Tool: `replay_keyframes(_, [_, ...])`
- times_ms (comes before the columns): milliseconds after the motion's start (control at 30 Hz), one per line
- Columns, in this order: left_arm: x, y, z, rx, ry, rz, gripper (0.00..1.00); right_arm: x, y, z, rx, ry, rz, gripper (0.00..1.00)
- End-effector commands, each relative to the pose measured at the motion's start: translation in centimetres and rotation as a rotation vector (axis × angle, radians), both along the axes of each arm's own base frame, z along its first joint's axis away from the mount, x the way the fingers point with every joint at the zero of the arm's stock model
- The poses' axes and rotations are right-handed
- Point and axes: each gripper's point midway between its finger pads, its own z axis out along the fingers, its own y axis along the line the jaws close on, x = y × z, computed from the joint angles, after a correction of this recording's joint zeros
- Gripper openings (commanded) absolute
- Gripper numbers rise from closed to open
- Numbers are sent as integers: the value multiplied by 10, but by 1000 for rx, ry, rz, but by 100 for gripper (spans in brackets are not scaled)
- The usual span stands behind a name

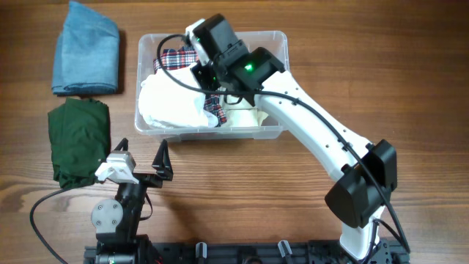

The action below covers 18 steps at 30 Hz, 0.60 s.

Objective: Pack container
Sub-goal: 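Press and tuck the white shirt down into the container with the right gripper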

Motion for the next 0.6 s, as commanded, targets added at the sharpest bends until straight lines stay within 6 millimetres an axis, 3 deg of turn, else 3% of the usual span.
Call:
replay_keyframes(0, [0, 3, -2, -4, 4, 15, 100, -25, 16, 7, 67, 74, 114, 4])
replay_keyframes(167, [0, 3, -2, -4, 4, 15, 100, -52, 32, -12, 88, 196, 201, 4])
replay_keyframes(233, [0, 3, -2, -4, 3, 15, 100, -62, 43, -28, 82, 242, 233, 4])
replay_keyframes(433, [0, 3, -2, -4, 4, 15, 100, -74, 60, -81, 42, 351, 266, 4])
replay_keyframes(567, [0, 3, -2, -4, 4, 15, 100, -76, 60, -98, 23, 382, 265, 4])
